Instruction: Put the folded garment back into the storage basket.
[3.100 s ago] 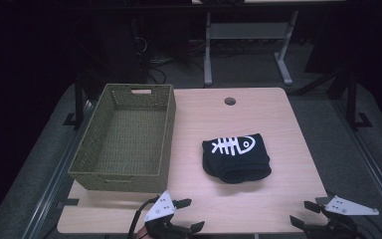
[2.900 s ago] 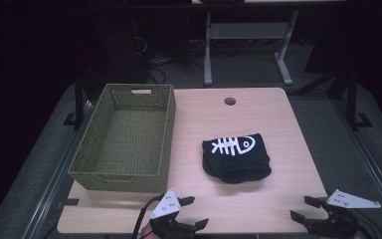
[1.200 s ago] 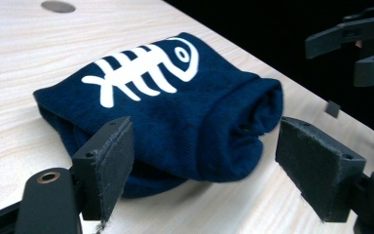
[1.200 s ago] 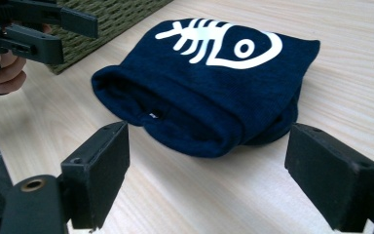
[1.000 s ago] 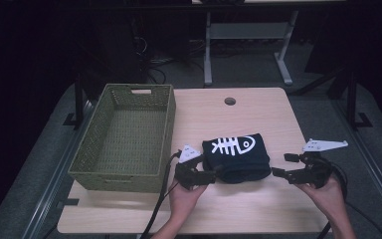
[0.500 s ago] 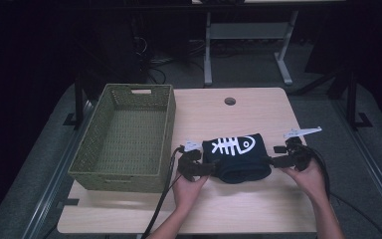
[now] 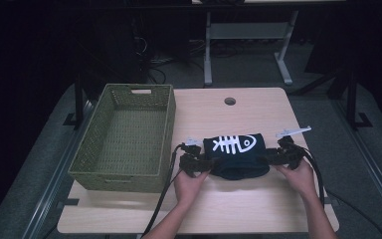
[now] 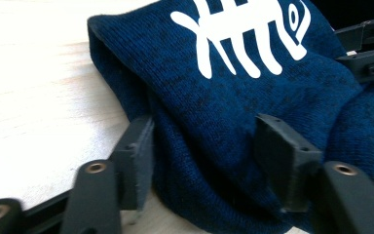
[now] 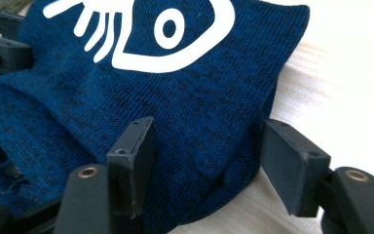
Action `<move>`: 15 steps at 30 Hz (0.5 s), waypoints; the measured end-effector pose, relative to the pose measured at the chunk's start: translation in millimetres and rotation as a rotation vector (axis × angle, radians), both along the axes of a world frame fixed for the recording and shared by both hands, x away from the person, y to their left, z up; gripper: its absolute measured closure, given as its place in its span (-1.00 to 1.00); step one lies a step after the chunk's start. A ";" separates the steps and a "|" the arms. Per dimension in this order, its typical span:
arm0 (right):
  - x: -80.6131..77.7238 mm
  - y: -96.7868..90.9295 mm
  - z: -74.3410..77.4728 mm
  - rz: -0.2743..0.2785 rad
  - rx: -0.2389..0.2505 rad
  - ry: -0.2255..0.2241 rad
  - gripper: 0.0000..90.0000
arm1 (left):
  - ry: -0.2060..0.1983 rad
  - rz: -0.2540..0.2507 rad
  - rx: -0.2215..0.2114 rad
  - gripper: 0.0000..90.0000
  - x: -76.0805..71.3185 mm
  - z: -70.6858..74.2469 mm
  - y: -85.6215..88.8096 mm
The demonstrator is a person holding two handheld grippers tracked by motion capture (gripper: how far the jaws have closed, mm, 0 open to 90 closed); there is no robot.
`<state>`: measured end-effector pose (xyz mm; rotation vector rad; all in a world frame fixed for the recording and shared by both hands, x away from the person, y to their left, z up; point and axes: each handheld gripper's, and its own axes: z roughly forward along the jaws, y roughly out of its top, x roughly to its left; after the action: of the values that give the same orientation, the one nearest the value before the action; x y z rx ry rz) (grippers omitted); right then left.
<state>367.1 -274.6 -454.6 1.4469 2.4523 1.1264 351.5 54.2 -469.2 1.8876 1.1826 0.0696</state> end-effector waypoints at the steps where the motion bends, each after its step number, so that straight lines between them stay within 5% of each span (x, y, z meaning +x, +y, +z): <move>1: -1.3 3.1 -0.4 -0.004 -0.017 0.008 -0.06 | 0.002 -0.007 -0.002 0.09 1.5 -1.5 -0.1; 8: -3.2 8.1 -2.5 -0.008 -0.025 0.012 0.30 | 0.011 -0.011 -0.012 0.43 5.7 -4.2 -0.2; 15: 2.7 1.4 -5.1 -0.023 -0.008 0.033 0.00 | 0.015 -0.022 -0.005 0.50 10.7 -4.6 0.7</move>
<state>369.8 -273.1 -459.7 1.5000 2.4525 1.0956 362.2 54.9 -473.8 1.8999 1.1706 0.0409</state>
